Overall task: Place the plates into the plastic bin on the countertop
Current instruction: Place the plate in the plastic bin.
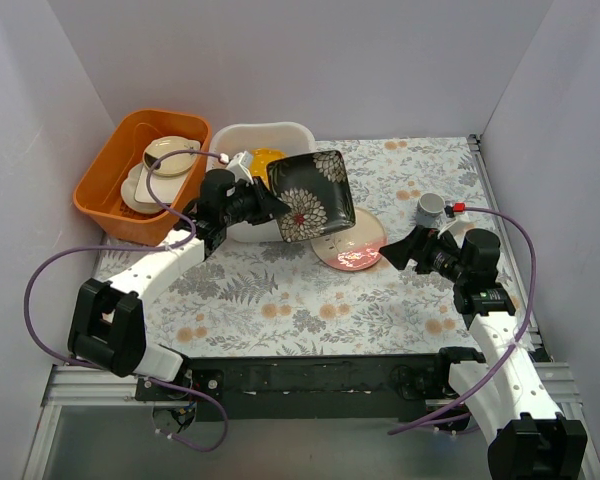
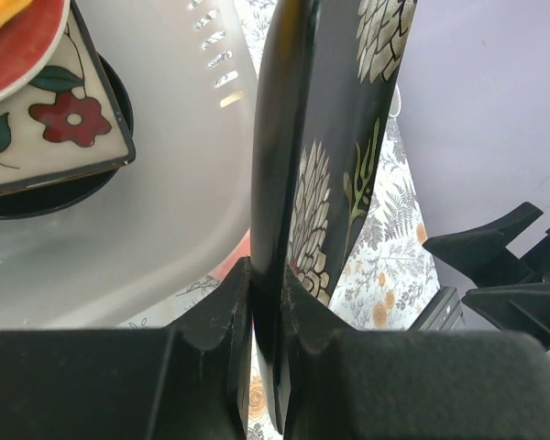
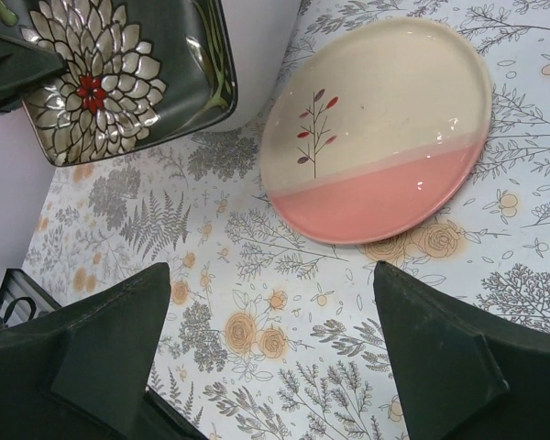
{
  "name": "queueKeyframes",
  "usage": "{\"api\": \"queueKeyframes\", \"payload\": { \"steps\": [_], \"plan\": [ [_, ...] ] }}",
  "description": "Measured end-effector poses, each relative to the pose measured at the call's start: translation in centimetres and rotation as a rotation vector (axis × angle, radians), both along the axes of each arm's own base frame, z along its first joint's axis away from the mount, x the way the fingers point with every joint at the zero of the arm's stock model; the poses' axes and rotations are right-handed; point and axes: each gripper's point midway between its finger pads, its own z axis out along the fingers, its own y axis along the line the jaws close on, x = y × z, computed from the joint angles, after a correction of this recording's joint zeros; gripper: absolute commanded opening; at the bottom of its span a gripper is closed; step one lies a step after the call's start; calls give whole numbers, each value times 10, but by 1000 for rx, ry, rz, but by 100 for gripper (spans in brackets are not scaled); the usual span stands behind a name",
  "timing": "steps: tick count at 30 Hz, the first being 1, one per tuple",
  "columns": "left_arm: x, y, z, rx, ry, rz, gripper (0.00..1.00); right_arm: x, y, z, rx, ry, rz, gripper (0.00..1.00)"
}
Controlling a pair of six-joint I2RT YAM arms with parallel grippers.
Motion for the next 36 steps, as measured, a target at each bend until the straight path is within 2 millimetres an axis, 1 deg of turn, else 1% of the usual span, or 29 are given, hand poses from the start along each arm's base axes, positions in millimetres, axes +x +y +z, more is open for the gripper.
{"api": "queueKeyframes", "payload": {
  "steps": [8, 13, 18, 23, 31, 36],
  "plan": [
    [14, 11, 23, -21, -34, 14, 0, 0, 0, -3, -3, 3, 2, 98],
    [29, 33, 36, -29, -52, 63, 0, -3, 0, -16, -7, 35, 3, 98],
    [44, 55, 45, -40, -61, 120, 0, -5, 0, -23, -9, 52, 5, 98],
    [51, 68, 43, -49, -46, 154, 0, -5, 0, -28, -10, 69, 8, 98],
    [63, 83, 26, -42, 4, 201, 0, -7, 1, -36, -8, 77, 12, 98],
    [70, 98, 25, -42, 8, 252, 0, -7, 2, -40, -4, 82, 21, 97]
  ]
}}
